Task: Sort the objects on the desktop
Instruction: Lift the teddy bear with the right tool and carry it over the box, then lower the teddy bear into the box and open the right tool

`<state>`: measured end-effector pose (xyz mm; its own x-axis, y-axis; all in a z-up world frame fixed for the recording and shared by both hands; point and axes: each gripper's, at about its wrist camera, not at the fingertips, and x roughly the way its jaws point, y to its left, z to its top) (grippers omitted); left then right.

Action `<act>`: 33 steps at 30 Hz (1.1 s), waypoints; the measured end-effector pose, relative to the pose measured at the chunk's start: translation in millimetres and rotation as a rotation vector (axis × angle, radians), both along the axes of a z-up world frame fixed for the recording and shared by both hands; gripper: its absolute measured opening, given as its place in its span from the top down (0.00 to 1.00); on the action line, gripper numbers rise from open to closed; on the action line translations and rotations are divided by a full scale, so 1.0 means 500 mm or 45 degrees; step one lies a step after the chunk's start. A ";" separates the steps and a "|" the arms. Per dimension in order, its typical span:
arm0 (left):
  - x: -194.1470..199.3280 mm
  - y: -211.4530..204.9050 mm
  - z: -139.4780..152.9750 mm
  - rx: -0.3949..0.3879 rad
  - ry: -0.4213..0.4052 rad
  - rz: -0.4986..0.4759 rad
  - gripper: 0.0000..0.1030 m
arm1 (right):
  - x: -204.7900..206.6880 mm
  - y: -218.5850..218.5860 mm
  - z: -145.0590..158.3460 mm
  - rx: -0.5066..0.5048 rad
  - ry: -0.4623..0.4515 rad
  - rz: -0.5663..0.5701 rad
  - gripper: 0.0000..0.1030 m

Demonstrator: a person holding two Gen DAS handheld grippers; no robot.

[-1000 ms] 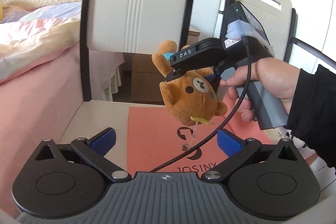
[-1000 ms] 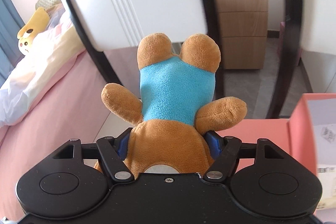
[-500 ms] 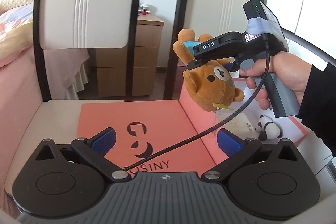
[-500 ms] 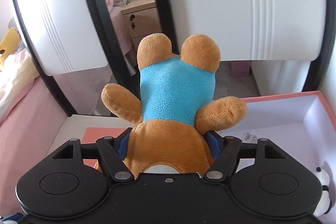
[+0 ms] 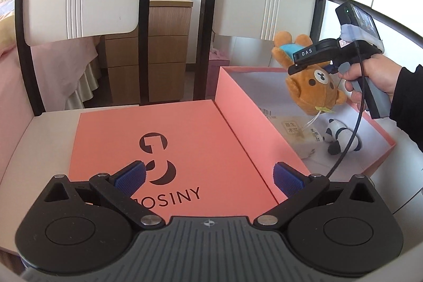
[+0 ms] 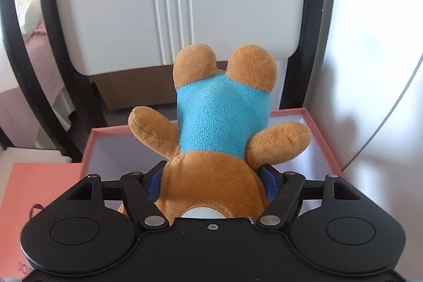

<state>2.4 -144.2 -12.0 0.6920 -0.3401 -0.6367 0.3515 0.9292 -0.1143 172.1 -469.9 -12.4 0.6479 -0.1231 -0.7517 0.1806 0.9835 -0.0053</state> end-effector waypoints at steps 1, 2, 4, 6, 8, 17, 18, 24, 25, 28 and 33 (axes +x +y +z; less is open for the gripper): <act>0.002 -0.002 -0.002 0.006 0.001 -0.003 0.00 | 0.007 -0.010 -0.011 -0.034 0.018 -0.006 0.30; 0.005 -0.005 -0.005 0.012 0.002 -0.006 0.00 | 0.015 -0.020 -0.022 -0.067 0.039 -0.008 0.30; 0.011 -0.009 -0.010 0.021 0.012 -0.001 0.00 | 0.028 -0.035 -0.045 -0.132 0.076 -0.005 0.30; 0.015 -0.015 -0.012 0.026 0.029 -0.011 0.00 | 0.038 -0.047 -0.066 -0.161 0.103 0.001 0.30; 0.018 -0.020 -0.014 0.027 0.040 -0.018 0.00 | 0.046 -0.056 -0.086 -0.163 0.121 0.009 0.30; 0.026 -0.040 -0.028 0.050 0.067 -0.045 0.00 | 0.055 -0.064 -0.125 -0.184 0.170 0.106 0.32; 0.027 -0.041 -0.029 0.053 0.069 -0.044 0.00 | 0.051 -0.062 -0.121 -0.186 0.180 0.123 0.32; 0.032 -0.044 -0.033 0.058 0.076 -0.042 0.00 | 0.016 -0.024 -0.108 -0.241 0.296 0.263 0.34; 0.031 -0.045 -0.033 0.057 0.074 -0.045 0.00 | 0.014 -0.021 -0.115 -0.246 0.312 0.274 0.34; 0.028 -0.045 -0.033 0.056 0.072 -0.048 0.00 | 0.016 -0.022 -0.143 -0.242 0.344 0.272 0.34; 0.023 -0.040 -0.034 0.061 0.069 -0.048 0.00 | 0.034 -0.017 -0.201 -0.235 0.426 0.276 0.34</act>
